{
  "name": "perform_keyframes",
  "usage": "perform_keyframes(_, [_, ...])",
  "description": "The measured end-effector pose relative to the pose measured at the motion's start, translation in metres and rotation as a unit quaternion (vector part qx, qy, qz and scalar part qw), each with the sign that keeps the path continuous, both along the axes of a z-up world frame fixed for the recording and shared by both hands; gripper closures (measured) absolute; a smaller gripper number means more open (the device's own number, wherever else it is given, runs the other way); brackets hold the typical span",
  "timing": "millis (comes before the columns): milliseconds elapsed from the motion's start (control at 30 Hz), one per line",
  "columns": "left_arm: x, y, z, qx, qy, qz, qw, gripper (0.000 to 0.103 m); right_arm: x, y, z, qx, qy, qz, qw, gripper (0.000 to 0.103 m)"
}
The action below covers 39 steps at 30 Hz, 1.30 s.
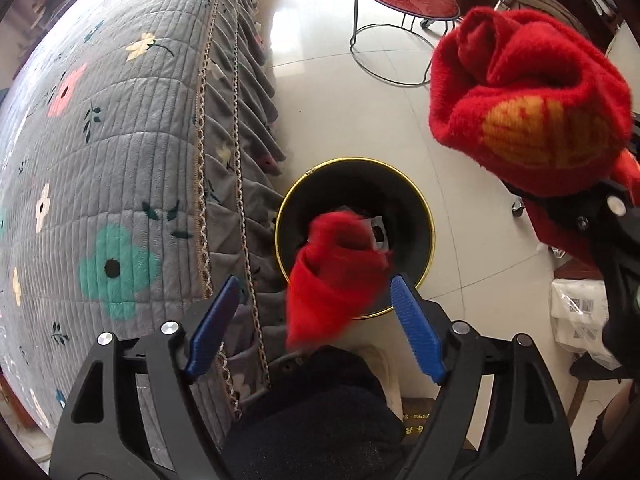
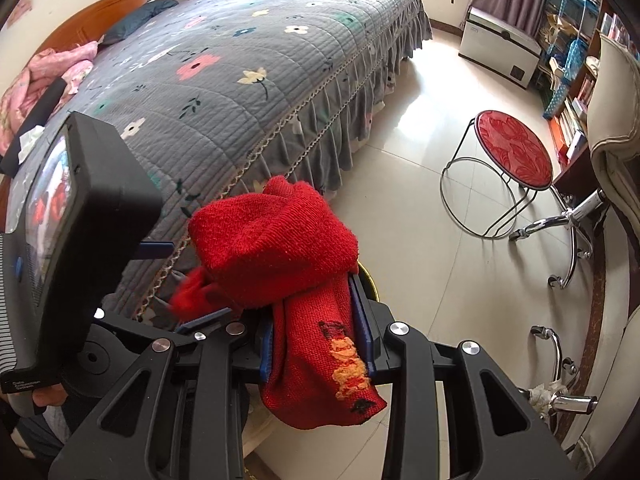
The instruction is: Collect trash
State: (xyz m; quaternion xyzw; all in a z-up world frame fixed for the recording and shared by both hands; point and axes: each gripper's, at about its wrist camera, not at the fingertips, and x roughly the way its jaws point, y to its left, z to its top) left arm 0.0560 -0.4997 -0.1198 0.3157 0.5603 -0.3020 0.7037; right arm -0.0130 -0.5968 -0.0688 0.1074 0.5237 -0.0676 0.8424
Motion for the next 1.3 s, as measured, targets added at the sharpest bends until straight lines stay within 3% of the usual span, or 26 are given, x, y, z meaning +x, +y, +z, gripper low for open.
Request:
perform_keyframes(233, [0.006, 0.005, 0.004, 0.01, -0.034, 0.006, 0.9993, 0.021, 0.009, -0.003, -0.015, 0.011, 0.007, 0.002, 1.0, 0.072])
perform_keyframes(300, [0.008, 0.011, 0.005, 0.014, -0.044, 0.008, 0.9989, 0.014, 0.013, -0.002, -0.023, 0.011, 0.018, 0.007, 1.0, 0.072])
perform_keyframes(400, [0.005, 0.02, 0.008, 0.013, -0.049, 0.012, 0.9986, 0.014, 0.018, 0.001, -0.036, 0.016, 0.032, 0.01, 0.999, 0.065])
perform_keyframes(467, [0.007, 0.023, 0.009, 0.014, -0.051, 0.014, 0.9985, 0.014, 0.021, 0.002, -0.04, 0.02, 0.035, 0.006, 0.999, 0.044])
perform_keyframes(733, [0.006, 0.036, 0.013, 0.015, -0.045, 0.032, 0.9984, 0.014, 0.021, 0.009, -0.035, 0.007, 0.026, 0.007, 1.0, 0.016])
perform_keyframes(967, [-0.006, 0.036, 0.022, 0.0, -0.041, 0.032, 0.9987, 0.014, 0.011, 0.012, -0.039, -0.028, 0.049, 0.0, 0.998, 0.009])
perform_keyframes(1300, [-0.022, 0.038, 0.026, 0.003, -0.052, 0.021, 0.9984, 0.014, -0.013, -0.001, -0.054, -0.005, 0.08, -0.034, 0.996, 0.009])
